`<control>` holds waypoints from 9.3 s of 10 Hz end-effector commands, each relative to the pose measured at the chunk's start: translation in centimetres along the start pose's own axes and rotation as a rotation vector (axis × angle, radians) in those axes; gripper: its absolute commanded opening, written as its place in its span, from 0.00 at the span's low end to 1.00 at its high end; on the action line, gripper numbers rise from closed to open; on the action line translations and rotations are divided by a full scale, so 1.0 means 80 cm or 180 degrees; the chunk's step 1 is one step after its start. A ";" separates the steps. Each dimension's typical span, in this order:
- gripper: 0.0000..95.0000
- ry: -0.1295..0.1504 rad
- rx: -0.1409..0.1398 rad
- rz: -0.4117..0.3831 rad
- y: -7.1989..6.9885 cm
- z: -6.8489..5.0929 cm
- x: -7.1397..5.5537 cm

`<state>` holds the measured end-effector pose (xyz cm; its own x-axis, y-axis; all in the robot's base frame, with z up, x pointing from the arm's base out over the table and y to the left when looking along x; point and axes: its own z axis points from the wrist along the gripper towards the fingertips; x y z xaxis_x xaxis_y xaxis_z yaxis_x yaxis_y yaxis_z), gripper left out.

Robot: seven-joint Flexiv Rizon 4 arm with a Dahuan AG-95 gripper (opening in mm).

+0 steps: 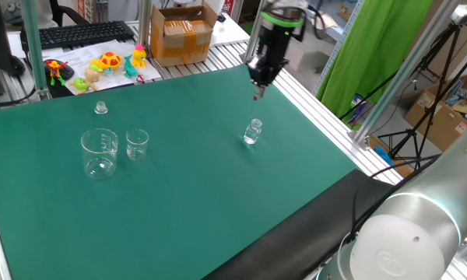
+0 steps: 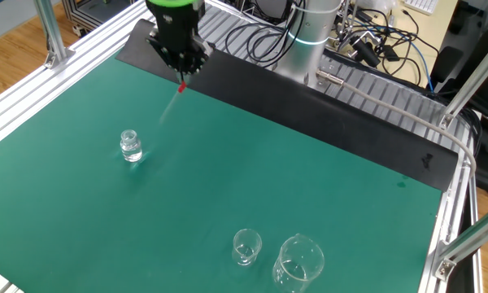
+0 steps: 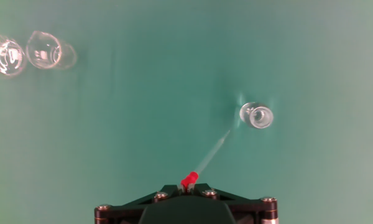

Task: Transfer liquid using a dropper

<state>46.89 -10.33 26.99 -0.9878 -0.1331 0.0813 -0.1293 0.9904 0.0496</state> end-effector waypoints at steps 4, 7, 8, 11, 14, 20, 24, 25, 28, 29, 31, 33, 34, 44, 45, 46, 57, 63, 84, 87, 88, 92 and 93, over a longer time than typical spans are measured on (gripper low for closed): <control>0.00 0.0025 -0.0027 -0.0081 -0.022 0.003 -0.001; 0.00 0.0017 -0.0026 -0.0109 -0.034 0.005 0.001; 0.00 0.0011 -0.0021 -0.0116 -0.037 0.004 0.002; 0.00 -0.0008 -0.0023 -0.0107 -0.050 0.006 0.003; 0.00 -0.0025 -0.0026 -0.0132 -0.061 0.012 0.004; 0.00 -0.0044 -0.0042 -0.0161 -0.068 0.025 0.002; 0.00 -0.0073 -0.0057 -0.0181 -0.074 0.038 0.000; 0.00 -0.0084 -0.0062 -0.0187 -0.075 0.041 0.000; 0.00 -0.0116 -0.0063 -0.0191 -0.076 0.049 -0.002; 0.00 -0.0130 -0.0063 -0.0195 -0.076 0.052 -0.003; 0.00 -0.0160 -0.0061 -0.0197 -0.076 0.059 -0.004; 0.00 -0.0181 -0.0064 -0.0200 -0.076 0.065 -0.006; 0.00 -0.0189 -0.0067 -0.0204 -0.076 0.067 -0.006; 0.00 -0.0204 -0.0132 -0.0282 -0.081 0.080 -0.008; 0.00 -0.0207 -0.0135 -0.0286 -0.083 0.082 -0.008; 0.00 -0.0209 -0.0140 -0.0290 -0.085 0.086 -0.008; 0.00 -0.0302 -0.0141 -0.0336 -0.098 0.109 -0.004; 0.00 -0.0306 -0.0141 -0.0332 -0.098 0.109 -0.004; 0.20 -0.0312 -0.0168 -0.0330 -0.100 0.119 -0.003; 0.40 -0.0312 -0.0165 -0.0325 -0.100 0.118 -0.003; 0.40 -0.0312 -0.0164 -0.0322 -0.100 0.118 -0.003; 0.40 -0.0312 -0.0164 -0.0313 -0.100 0.118 -0.003; 0.40 -0.0313 -0.0164 -0.0310 -0.100 0.116 -0.003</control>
<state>47.49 -17.94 17.55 -0.9751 -0.2203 -0.0267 -0.2219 0.9698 0.1008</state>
